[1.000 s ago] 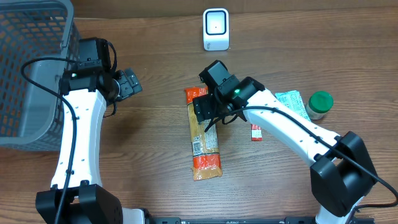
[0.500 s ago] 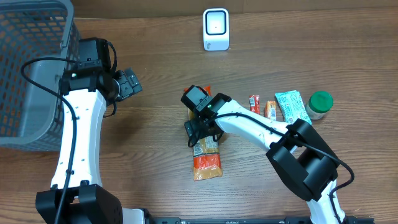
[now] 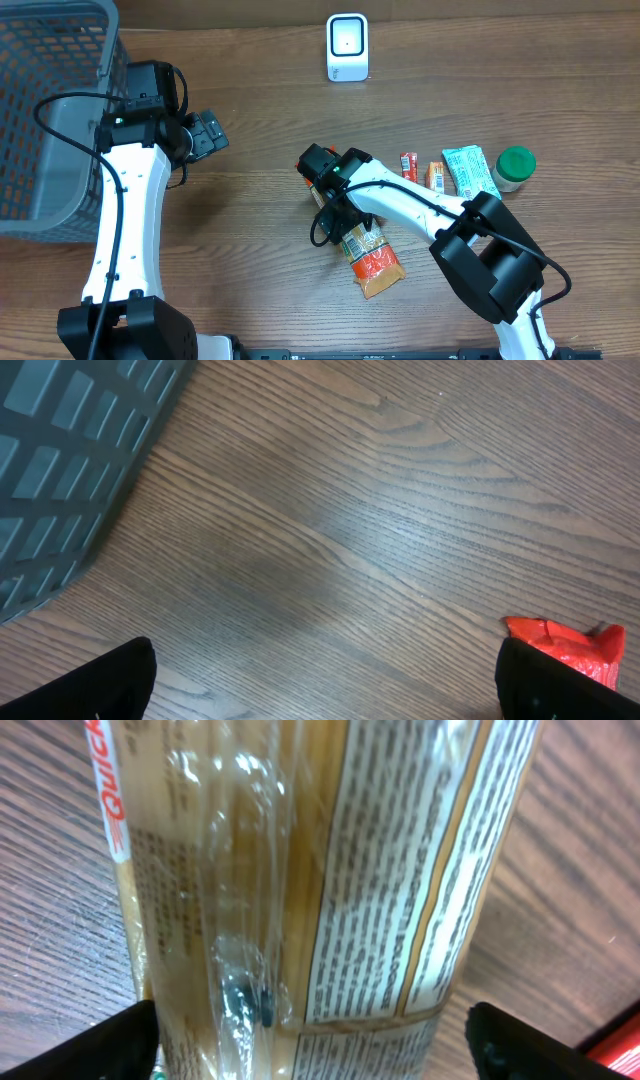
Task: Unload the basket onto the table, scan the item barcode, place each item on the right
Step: 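Lift and rotate the spaghetti pack with the right gripper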
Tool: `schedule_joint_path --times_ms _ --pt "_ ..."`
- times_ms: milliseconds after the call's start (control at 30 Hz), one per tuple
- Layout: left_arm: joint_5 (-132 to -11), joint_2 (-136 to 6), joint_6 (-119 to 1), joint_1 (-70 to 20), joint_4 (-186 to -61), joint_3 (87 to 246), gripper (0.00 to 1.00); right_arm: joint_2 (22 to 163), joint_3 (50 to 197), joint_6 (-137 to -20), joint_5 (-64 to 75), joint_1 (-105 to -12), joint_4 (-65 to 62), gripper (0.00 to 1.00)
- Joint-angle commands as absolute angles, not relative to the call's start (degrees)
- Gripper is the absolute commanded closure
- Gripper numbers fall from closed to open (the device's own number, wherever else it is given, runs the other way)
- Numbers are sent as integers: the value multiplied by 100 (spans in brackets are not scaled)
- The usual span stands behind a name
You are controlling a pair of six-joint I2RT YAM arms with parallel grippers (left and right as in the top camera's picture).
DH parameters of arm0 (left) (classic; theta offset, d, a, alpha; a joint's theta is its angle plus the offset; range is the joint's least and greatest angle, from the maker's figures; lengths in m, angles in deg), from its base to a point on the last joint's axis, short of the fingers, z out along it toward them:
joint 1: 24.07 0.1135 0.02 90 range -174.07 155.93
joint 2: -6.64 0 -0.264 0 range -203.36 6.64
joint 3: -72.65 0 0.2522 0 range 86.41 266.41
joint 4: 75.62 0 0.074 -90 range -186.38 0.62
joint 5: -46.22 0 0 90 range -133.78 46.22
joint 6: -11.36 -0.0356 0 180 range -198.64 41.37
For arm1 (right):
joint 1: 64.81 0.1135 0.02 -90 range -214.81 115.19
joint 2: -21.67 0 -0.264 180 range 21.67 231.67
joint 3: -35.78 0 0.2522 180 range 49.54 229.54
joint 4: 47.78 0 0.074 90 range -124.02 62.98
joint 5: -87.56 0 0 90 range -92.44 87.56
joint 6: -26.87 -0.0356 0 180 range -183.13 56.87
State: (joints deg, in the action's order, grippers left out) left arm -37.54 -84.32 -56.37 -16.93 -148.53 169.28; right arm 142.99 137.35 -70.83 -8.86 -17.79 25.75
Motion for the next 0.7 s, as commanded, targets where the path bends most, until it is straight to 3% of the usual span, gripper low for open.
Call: schedule_joint_path --times_ms 0,200,367,667 --pt "-3739 -8473 -5703 -1696 -14853 16906 0 14319 13753 -6911 -1139 -1794 2332 0" --pt "-3739 -8473 -5703 -1696 -14853 16906 0 14319 13753 -7077 -1139 -1973 1984 0" --pt "-3739 -8473 -5703 -1696 -14853 16906 0 14319 13753 -7075 -945 -2119 2002 8" --pt "-3739 -8473 -5703 -1696 -14853 16906 0 14290 13773 -6948 -619 -2133 1917 14"
